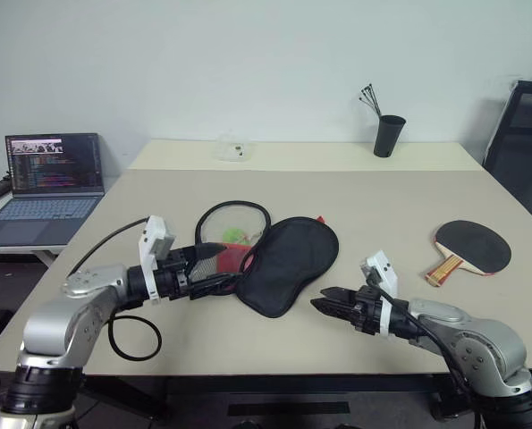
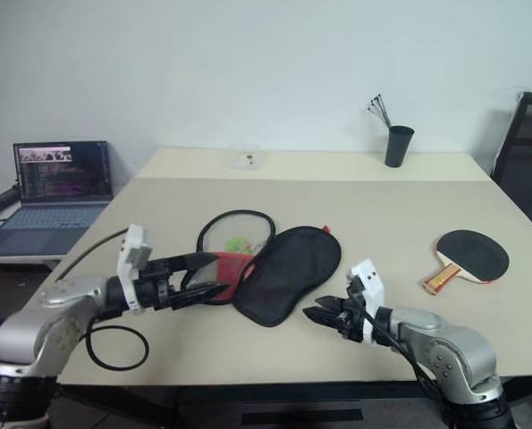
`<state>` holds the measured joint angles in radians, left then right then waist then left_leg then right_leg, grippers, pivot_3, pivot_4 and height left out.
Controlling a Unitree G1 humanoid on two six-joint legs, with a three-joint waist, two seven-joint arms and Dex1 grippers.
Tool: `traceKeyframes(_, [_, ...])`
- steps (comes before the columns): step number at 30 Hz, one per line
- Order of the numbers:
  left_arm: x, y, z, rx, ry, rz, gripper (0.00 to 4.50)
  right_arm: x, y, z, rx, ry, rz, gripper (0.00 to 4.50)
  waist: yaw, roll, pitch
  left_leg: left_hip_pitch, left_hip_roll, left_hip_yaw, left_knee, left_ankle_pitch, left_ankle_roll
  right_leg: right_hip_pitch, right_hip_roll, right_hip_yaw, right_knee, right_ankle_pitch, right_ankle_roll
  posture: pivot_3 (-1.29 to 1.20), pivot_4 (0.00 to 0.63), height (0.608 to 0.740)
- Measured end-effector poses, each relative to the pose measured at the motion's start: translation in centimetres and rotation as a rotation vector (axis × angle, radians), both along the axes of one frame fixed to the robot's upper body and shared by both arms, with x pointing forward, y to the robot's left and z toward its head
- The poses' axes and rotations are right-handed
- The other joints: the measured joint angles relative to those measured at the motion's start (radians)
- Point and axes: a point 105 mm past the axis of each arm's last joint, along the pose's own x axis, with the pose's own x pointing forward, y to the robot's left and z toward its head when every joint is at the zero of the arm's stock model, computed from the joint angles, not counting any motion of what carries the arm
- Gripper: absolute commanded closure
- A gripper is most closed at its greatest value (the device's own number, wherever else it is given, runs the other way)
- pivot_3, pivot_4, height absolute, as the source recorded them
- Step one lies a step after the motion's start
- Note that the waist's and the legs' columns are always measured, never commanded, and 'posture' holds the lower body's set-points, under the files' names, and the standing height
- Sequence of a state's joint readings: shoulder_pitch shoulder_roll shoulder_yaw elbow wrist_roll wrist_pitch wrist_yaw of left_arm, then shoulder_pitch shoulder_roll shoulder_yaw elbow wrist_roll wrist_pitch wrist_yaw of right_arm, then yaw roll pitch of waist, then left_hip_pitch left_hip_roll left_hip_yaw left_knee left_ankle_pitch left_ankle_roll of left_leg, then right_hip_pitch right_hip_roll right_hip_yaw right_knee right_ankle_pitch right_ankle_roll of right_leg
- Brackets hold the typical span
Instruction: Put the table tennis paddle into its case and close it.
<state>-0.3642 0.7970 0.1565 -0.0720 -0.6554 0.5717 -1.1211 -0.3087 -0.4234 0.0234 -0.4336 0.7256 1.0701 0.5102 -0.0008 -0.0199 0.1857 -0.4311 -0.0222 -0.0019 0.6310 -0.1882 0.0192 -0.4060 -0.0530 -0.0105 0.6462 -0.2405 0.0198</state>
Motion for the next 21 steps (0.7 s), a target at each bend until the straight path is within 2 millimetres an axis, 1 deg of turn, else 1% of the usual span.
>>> traceKeyframes(2, [0.2, 0.5, -0.2, 0.028, 0.009, -0.011, 0.0, 0.6, 0.0, -0.2, -0.005, 0.023, -0.021, 2.33, 0.0, 0.0, 0.0, 0.0, 0.0, 0.0, 0.0, 0.0, 0.0, 0.0, 0.0, 0.0, 0.0, 0.0, 0.0, 0.0, 0.15, 0.74])
traceKeyframes(3, [0.3, 0.8, -0.4, 0.041, 0.018, -0.015, 0.0, 1.1, 0.0, -0.4, -0.01, 0.038, -0.04, 1.96, -0.001, 0.0, 0.0, 0.0, 0.0, 0.0, 0.0, 0.0, 0.0, 0.0, 0.0, 0.0, 0.0, 0.0, 0.0, 0.0, 0.15, 0.74])
traceKeyframes(4, [0.5, 1.0, -0.6, 0.052, 0.024, -0.017, 0.0, 1.7, -0.1, -0.7, -0.016, 0.052, -0.064, 1.71, 0.0, 0.0, 0.0, 0.0, 0.0, 0.0, 0.0, 0.0, 0.0, 0.0, 0.0, 0.0, 0.001, 0.0, 0.0, 0.0, 0.15, 0.74])
traceKeyframes(6, [0.7, 1.2, -0.7, 0.061, 0.031, -0.022, 0.0, 2.6, -0.2, -1.1, -0.024, 0.071, -0.104, 1.02, 0.0, 0.0, 0.0, 0.0, 0.0, 0.0, 0.0, 0.0, 0.0, 0.0, 0.0, 0.0, 0.001, 0.0, 0.0, 0.0, 0.15, 0.74])
traceKeyframes(9, [0.8, 1.2, -0.4, 0.077, 0.02, -0.047, 0.0, 3.8, 0.0, -1.8, -0.04, 0.098, -0.167, 0.02, -0.001, 0.0, 0.0, 0.0, 0.0, 0.0, -0.001, 0.0, 0.0, -0.001, 0.0, 0.0, 0.0, 0.001, 0.0, 0.0, 0.15, 0.74])
traceKeyframes(12, [0.6, 1.0, -0.6, 0.089, 0.027, -0.079, 0.0, 4.9, 0.4, -2.9, -0.047, 0.146, -0.223, 0.02, -0.002, 0.0, 0.0, 0.0, 0.0, 0.001, -0.001, 0.0, 0.0, -0.001, 0.0, 0.0, 0.001, 0.001, 0.001, 0.0, 0.15, 0.74])
traceKeyframes(18, [0.4, 0.9, -0.8, 0.096, 0.041, -0.097, 0.0, 6.0, 1.3, -2.7, -0.011, 0.178, -0.252, 0.02, -0.005, -0.001, 0.0, 0.0, 0.0, 0.0, -0.001, 0.0, 0.0, -0.001, 0.0, 0.0, 0.002, 0.001, 0.001, 0.0, 0.15, 0.74])
traceKeyframes(21, [0.5, 0.9, -0.8, 0.096, 0.042, -0.095, 0.0, 6.1, 2.1, -2.6, 0.011, 0.195, -0.241, 0.02, -0.007, -0.001, 0.0, 0.0, 0.0, 0.0, -0.001, 0.0, 0.0, -0.001, 0.0, 0.0, 0.002, 0.001, 0.001, 0.0, 0.15, 0.74])
